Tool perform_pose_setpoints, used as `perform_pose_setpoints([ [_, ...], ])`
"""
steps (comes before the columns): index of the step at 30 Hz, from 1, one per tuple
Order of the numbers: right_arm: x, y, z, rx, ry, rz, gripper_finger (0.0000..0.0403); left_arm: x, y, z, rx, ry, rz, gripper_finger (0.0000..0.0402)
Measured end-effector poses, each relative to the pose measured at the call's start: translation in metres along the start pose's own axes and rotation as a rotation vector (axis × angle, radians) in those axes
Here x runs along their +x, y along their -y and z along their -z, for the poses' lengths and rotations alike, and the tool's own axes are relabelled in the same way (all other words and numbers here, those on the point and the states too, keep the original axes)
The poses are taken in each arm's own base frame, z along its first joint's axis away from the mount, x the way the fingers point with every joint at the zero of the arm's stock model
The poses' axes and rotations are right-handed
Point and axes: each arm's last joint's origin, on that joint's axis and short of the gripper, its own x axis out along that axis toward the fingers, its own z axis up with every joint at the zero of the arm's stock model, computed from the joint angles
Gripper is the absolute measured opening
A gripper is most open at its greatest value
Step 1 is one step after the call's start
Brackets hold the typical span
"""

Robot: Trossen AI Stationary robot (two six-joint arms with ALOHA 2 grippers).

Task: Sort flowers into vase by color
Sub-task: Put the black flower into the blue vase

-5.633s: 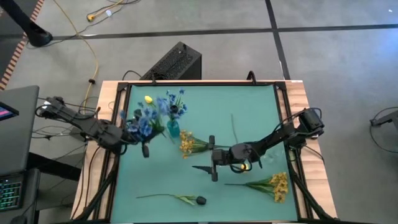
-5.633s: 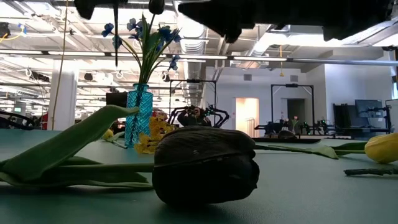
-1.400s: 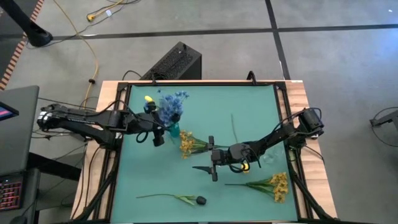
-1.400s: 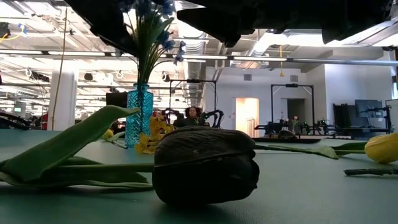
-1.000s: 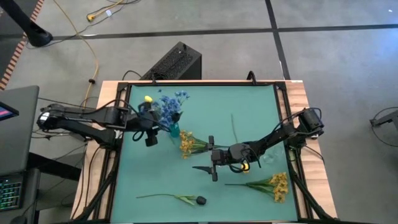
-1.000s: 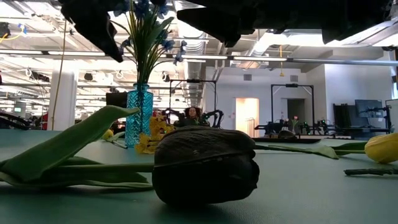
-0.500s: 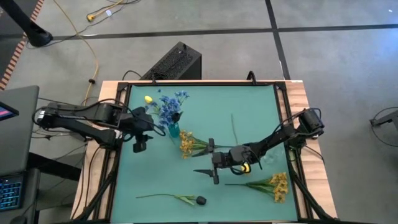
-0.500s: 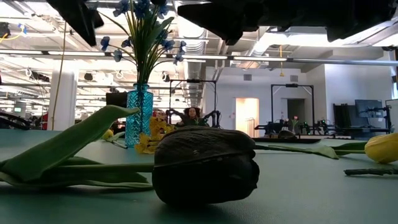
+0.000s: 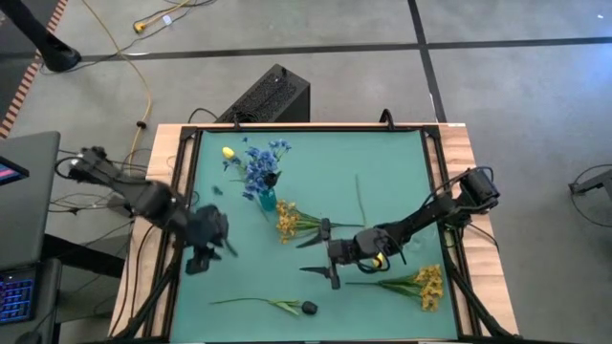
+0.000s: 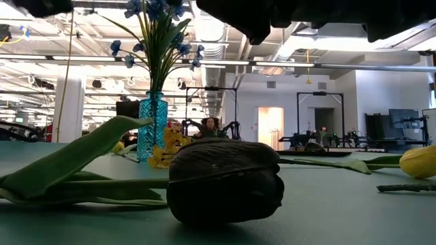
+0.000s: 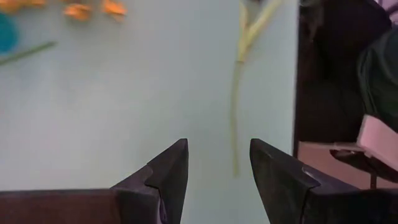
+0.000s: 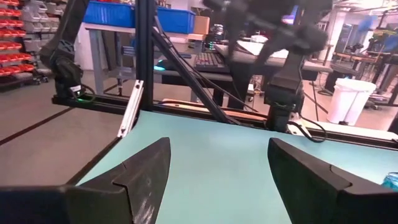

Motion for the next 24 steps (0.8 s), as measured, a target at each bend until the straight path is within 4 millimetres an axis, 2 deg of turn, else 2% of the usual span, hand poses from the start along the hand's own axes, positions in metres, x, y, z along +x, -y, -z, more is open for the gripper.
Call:
perform_pose_setpoints([
  [10,0.005,-0.020,-0.014,-0.009,-0.002,-0.046,0.0296,0.044,0.062,0.014,0.106,0.034,0.043,0.0159],
  [13,0.008,-0.027,-0.017,-0.018,-0.033,-0.061,0.0296,0.070,0.078,0.015,0.163,0.041,0.023,0.0159],
  [17,0.010,-0.035,-0.020,-0.013,-0.086,-0.082,0.0296,0.116,0.095,0.015,0.258,0.041,-0.001,0.0159],
  [21,0.010,-0.042,-0.018,0.001,-0.148,-0.094,0.0296,0.159,0.101,0.013,0.283,0.075,-0.103,0.0159],
  [24,0.010,-0.045,-0.017,0.015,-0.200,-0.076,0.0296,0.180,0.100,0.013,0.268,0.102,-0.205,0.0159],
])
